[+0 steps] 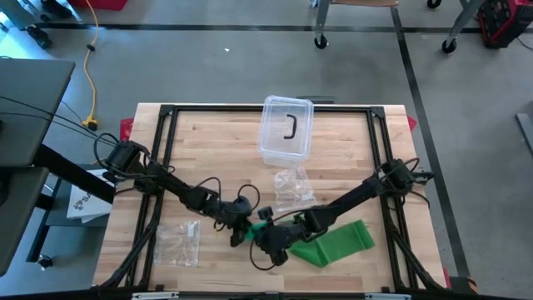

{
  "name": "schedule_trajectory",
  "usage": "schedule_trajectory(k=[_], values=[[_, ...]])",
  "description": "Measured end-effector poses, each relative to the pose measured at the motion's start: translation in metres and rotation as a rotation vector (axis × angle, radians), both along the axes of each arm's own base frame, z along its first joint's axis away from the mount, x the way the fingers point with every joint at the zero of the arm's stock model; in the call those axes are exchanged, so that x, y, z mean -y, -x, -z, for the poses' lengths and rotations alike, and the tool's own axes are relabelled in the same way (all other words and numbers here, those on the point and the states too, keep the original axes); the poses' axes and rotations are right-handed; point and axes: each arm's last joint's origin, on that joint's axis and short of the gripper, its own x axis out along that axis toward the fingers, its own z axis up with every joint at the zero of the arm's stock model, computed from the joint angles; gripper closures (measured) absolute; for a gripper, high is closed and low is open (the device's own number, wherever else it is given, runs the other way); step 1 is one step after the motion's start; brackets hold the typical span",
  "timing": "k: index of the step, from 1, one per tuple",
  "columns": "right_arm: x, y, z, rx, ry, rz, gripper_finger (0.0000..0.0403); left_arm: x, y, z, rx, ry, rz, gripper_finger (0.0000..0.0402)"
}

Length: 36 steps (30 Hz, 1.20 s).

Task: Roll bandage
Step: Roll the blue bandage

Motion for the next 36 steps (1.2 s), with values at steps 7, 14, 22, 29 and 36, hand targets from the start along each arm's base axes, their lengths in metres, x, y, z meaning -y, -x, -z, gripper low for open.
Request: schedule_trajectory(k=[7, 14, 22, 29, 36], values=[[0.002, -0.001, 0.000, -0.019, -0.069, 0.024, 0.0403, 0.006, -0.001, -0.003, 0.034, -0.044, 0.123, 0.0322], [0.002, 0.000, 0.001, -0.033, -0.103, 0.049, 0.0403, 0.008, -0.001, -0.005, 0.056, -0.048, 0.188, 0.0257], [0.001, 0.000, 0.001, -0.039, -0.118, 0.042, 0.0403, 0.010, -0.001, -0.006, 0.073, -0.041, 0.275, 0.0235], [0.001, -0.001, 0.000, -0.031, -0.141, 0.036, 0.0403, 0.002, -0.004, -0.007, 0.081, -0.036, 0.284, 0.0228], [0.000, -0.001, -0.001, -0.021, -0.131, 0.018, 0.0403, 0.005, 0.012, -0.018, -0.019, -0.056, 0.308, 0.0234]])
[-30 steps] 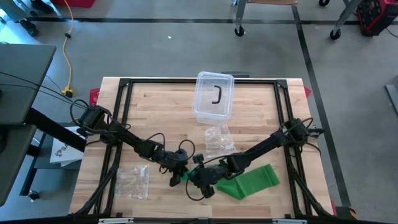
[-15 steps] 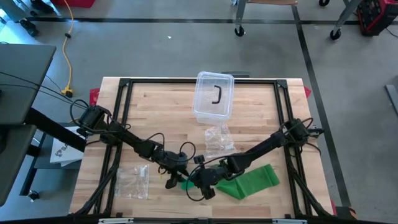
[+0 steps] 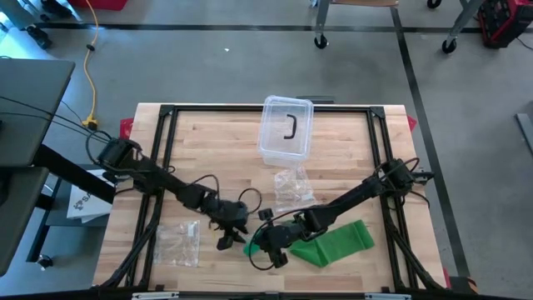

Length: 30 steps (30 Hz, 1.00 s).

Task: Roll bandage
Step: Roll the blue bandage

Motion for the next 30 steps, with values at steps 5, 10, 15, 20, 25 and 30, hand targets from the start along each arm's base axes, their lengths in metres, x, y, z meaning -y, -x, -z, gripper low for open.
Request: schedule_trajectory(k=[5, 10, 15, 20, 25, 30], values=[[0.001, -0.007, -0.016, 0.016, -0.022, 0.019, 0.0403, 0.021, 0.028, -0.014, 0.018, -0.218, -0.112, 0.0255], [0.011, -0.014, -0.028, -0.024, -0.023, 0.061, 0.0403, 0.058, 0.048, -0.021, 0.183, -0.290, -0.196, 0.0263], [0.026, -0.018, -0.027, -0.077, -0.037, 0.126, 0.0403, 0.079, 0.064, -0.004, 0.195, -0.313, -0.340, 0.0262], [0.035, -0.020, -0.026, -0.101, -0.063, 0.165, 0.0403, 0.091, 0.064, 0.021, 0.167, -0.182, -0.465, 0.0236], [0.036, -0.020, -0.026, -0.102, -0.063, 0.160, 0.0403, 0.092, 0.059, 0.047, 0.143, -0.166, -0.540, 0.0196], [0.035, -0.020, -0.026, -0.109, -0.076, 0.146, 0.0403, 0.088, 0.060, 0.051, 0.114, -0.183, -0.581, 0.0187]])
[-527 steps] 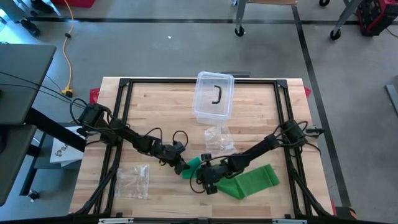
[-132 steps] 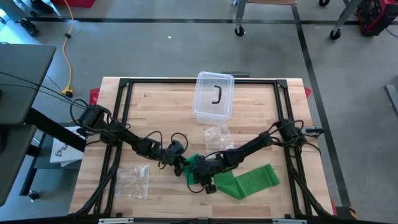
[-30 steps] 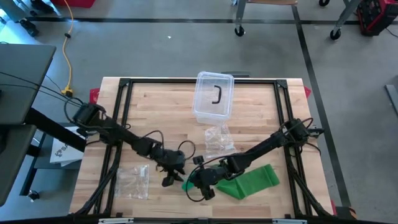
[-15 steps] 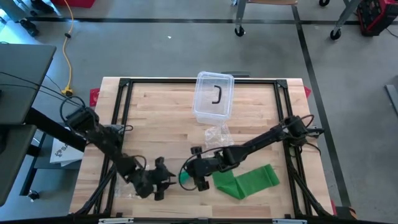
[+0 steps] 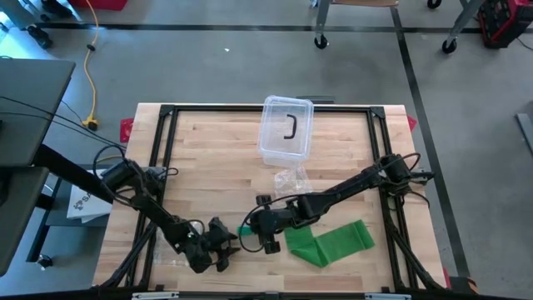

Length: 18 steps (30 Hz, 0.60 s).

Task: Roll bandage
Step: Roll the blue bandage

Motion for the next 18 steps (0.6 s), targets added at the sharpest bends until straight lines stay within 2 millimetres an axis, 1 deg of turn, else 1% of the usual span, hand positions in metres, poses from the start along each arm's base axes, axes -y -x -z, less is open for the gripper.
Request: schedule_trajectory(k=[5, 8, 11, 18], values=[[0.000, 0.001, 0.001, -0.018, 0.000, -0.006, 0.0403, -0.007, 0.002, -0.007, 0.002, -0.121, 0.012, 0.0186], [0.000, 0.001, 0.002, -0.023, 0.002, -0.006, 0.0403, -0.007, 0.001, -0.010, 0.041, -0.172, 0.000, 0.0185], [0.000, 0.002, 0.002, -0.024, 0.002, -0.006, 0.0403, -0.005, -0.003, -0.011, 0.055, -0.218, 0.059, 0.0185], [0.001, 0.003, 0.003, -0.039, 0.008, -0.006, 0.0403, -0.004, -0.006, -0.013, 0.068, -0.186, 0.082, 0.0185]])
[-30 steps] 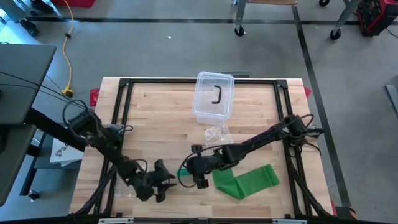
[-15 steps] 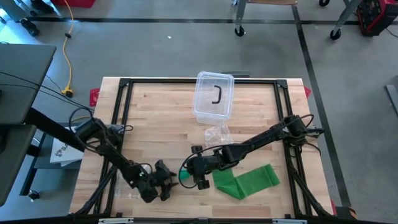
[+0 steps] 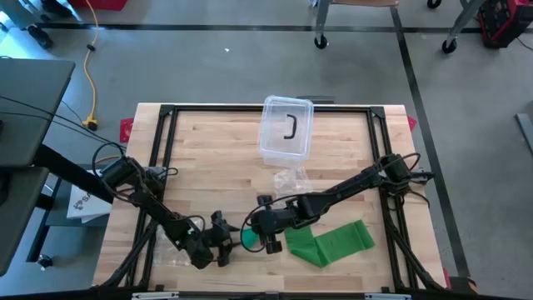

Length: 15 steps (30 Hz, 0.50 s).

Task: Roll bandage
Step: Roll the blue bandage

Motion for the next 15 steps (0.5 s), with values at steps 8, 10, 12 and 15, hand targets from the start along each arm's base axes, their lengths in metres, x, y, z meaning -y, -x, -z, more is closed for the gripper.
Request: schedule_trajectory(k=[8, 10, 12, 15], values=[[0.0007, 0.0025, 0.0024, -0.036, 0.000, 0.014, 0.0403, 0.0032, 0.0017, -0.0003, 0.000, 0.044, 0.007, 0.0185], [0.0000, 0.0027, 0.0024, -0.036, 0.000, 0.012, 0.0403, -0.0001, -0.0010, -0.0007, 0.014, 0.046, -0.029, 0.0185], [-0.0012, 0.0031, 0.0026, -0.036, 0.001, 0.009, 0.0403, -0.0037, -0.0024, 0.0004, 0.005, 0.043, -0.053, 0.0186], [-0.0030, 0.0047, 0.0033, -0.047, 0.005, 0.004, 0.0403, -0.0043, -0.0015, 0.0019, -0.019, 0.042, -0.042, 0.0186]])
